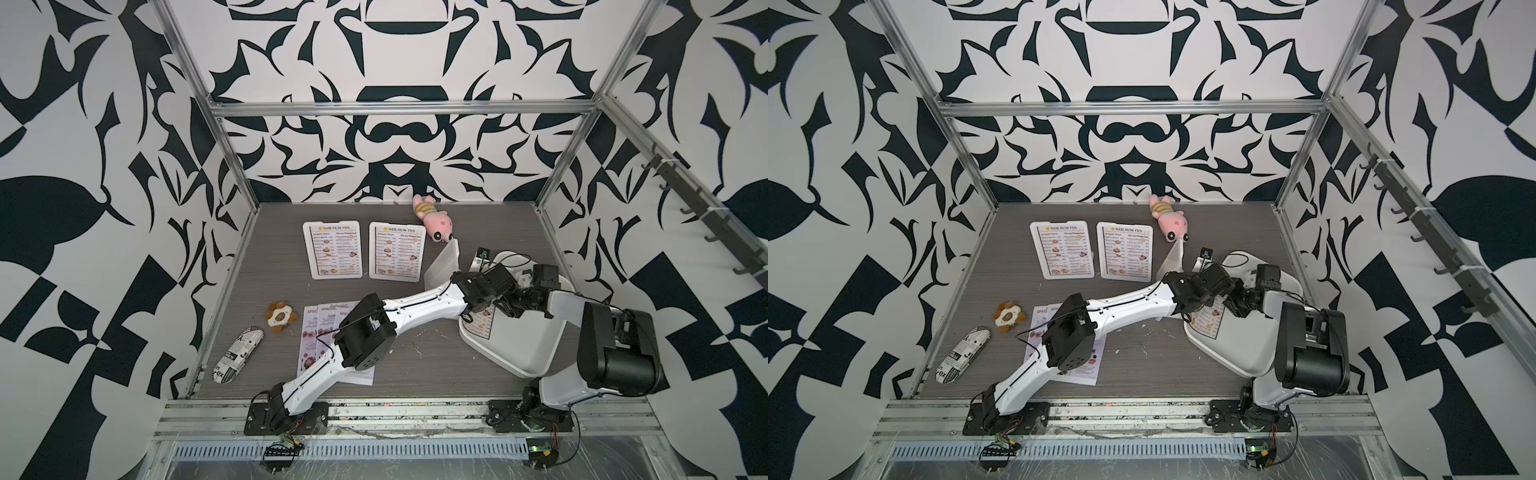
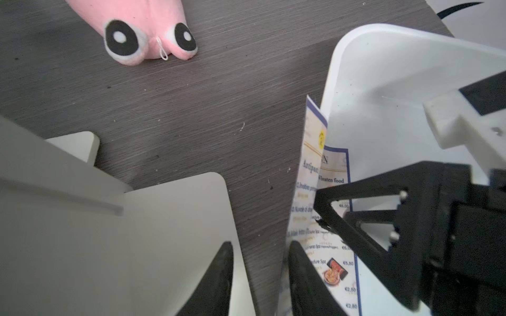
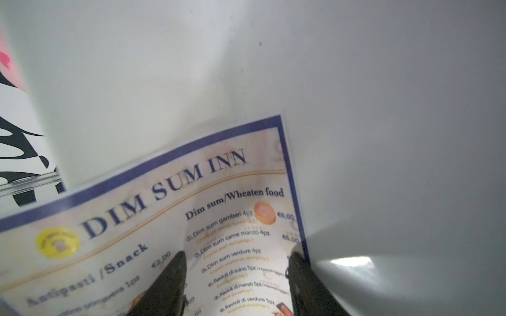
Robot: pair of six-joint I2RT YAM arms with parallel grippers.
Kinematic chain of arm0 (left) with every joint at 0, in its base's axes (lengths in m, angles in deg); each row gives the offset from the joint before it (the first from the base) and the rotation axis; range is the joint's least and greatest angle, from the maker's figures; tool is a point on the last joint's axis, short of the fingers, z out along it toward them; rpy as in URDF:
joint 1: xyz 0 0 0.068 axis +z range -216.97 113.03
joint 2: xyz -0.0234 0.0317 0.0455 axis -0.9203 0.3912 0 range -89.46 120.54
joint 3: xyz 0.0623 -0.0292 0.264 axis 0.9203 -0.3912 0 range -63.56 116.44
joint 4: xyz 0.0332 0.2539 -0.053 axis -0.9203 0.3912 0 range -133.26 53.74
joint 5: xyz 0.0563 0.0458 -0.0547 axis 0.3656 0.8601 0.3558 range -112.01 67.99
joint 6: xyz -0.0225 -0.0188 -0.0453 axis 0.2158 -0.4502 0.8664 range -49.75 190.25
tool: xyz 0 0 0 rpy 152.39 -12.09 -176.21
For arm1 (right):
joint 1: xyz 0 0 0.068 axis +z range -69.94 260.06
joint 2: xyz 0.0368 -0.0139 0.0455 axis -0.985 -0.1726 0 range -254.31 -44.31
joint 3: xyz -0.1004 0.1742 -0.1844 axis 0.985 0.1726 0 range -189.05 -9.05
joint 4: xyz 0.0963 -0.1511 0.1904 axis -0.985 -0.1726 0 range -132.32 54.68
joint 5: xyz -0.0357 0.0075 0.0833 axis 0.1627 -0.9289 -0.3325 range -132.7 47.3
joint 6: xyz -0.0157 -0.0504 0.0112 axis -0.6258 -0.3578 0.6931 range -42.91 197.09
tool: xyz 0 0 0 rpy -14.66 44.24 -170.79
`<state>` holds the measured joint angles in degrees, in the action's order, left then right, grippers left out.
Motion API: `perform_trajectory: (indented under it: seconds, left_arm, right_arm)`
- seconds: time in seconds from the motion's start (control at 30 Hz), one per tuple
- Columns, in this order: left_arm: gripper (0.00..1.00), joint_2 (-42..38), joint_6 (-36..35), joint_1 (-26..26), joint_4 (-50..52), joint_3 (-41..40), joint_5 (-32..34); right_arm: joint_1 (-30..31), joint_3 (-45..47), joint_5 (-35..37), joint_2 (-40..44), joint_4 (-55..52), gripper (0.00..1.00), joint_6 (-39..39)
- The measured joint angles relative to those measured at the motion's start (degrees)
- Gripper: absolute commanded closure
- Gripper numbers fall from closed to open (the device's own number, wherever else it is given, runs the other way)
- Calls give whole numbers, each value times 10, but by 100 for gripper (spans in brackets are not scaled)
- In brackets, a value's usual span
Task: Replace the menus in the menu holders
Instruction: Pick up the menu from the storage box.
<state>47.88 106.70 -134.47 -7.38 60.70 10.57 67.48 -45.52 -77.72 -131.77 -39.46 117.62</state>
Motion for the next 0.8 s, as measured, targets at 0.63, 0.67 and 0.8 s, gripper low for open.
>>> perform_trajectory:
  seconds: [0.63, 0.67, 0.8]
  left_arm:
    - [86, 5, 9, 4, -5, 4, -56]
    - [87, 5, 9, 4, -6, 4, -56]
    - [96, 5, 8, 4, -9, 4, -59]
  right_arm:
    - [-1, 0, -1, 0, -1, 43, -2]
    - [-1, 0, -1, 0, -1, 43, -2]
    - [-1, 0, -1, 0, -2, 42, -2]
